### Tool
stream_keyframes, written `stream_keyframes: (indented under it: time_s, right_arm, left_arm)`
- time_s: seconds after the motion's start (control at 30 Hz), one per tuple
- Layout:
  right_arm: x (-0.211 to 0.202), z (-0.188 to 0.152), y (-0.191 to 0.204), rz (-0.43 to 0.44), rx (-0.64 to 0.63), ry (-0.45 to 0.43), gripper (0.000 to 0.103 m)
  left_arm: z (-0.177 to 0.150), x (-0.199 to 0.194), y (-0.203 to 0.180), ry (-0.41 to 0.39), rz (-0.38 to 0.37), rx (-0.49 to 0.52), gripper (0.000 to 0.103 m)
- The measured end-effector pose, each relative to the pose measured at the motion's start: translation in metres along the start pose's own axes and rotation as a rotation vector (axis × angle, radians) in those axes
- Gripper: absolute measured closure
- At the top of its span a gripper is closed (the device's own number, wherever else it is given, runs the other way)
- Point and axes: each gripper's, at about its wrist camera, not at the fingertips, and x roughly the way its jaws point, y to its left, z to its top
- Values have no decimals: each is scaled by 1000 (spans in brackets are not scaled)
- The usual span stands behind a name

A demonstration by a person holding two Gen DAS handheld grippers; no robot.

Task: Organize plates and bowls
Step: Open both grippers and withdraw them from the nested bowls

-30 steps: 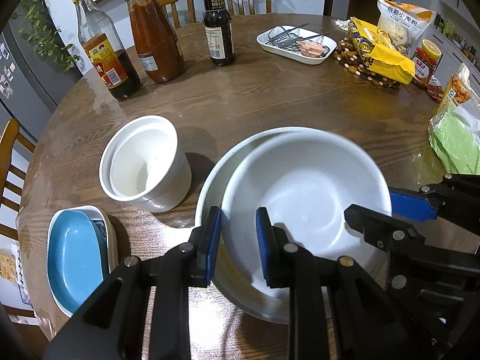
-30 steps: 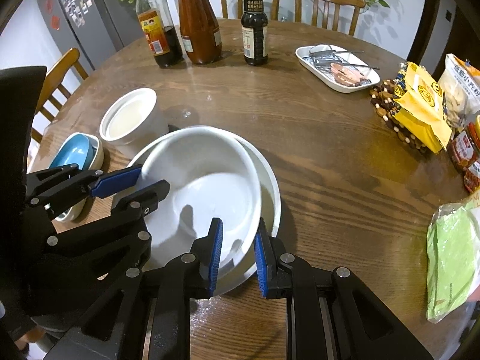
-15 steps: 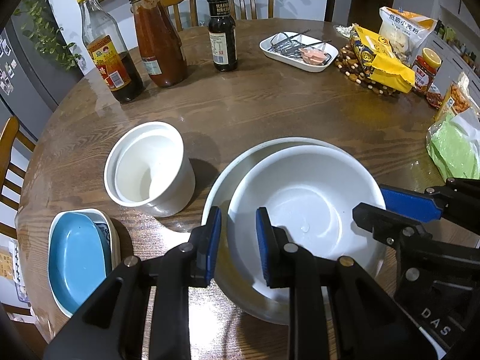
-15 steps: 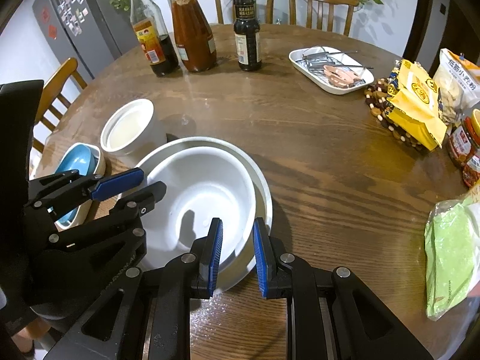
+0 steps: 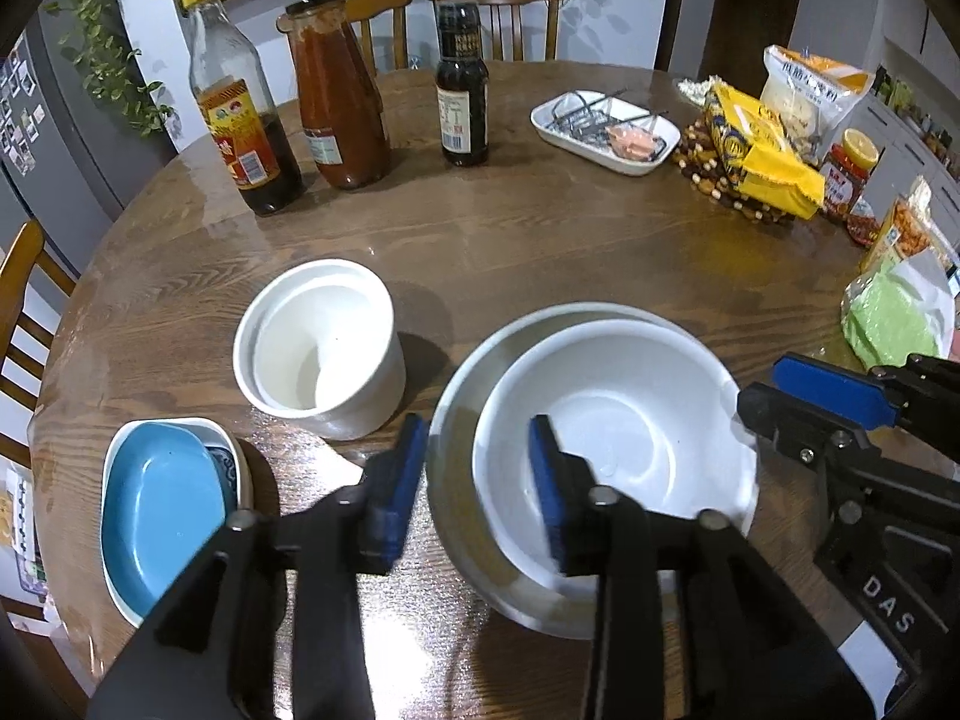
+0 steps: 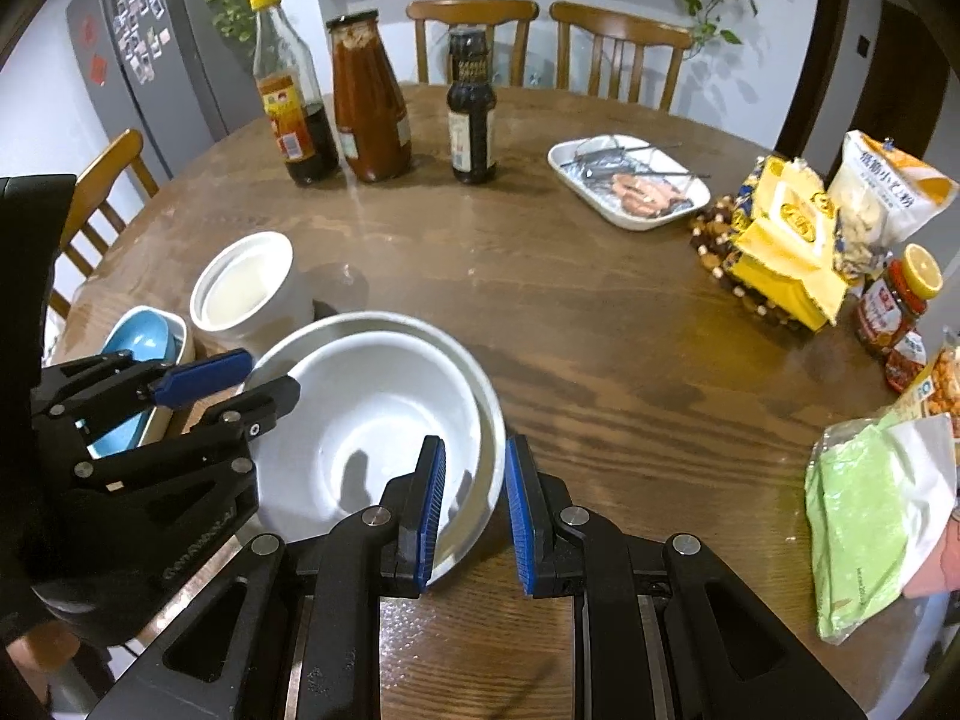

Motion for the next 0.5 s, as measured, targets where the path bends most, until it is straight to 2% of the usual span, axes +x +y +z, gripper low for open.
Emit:
stream_keyframes:
  time_s: [0.2, 0.37, 0.5]
  right_arm:
    - [-7, -1, -1, 28, 16, -20, 82]
    - [-15, 0, 3, 41, 5, -37, 82]
    - [-18, 2, 3, 52, 10, -47, 82]
  left_arm:
    - [-1, -16, 9, -35, -2, -18, 61]
    - [0, -25, 14, -58, -5, -33, 50]
    - [3, -26, 16, -64, -14, -51, 50]
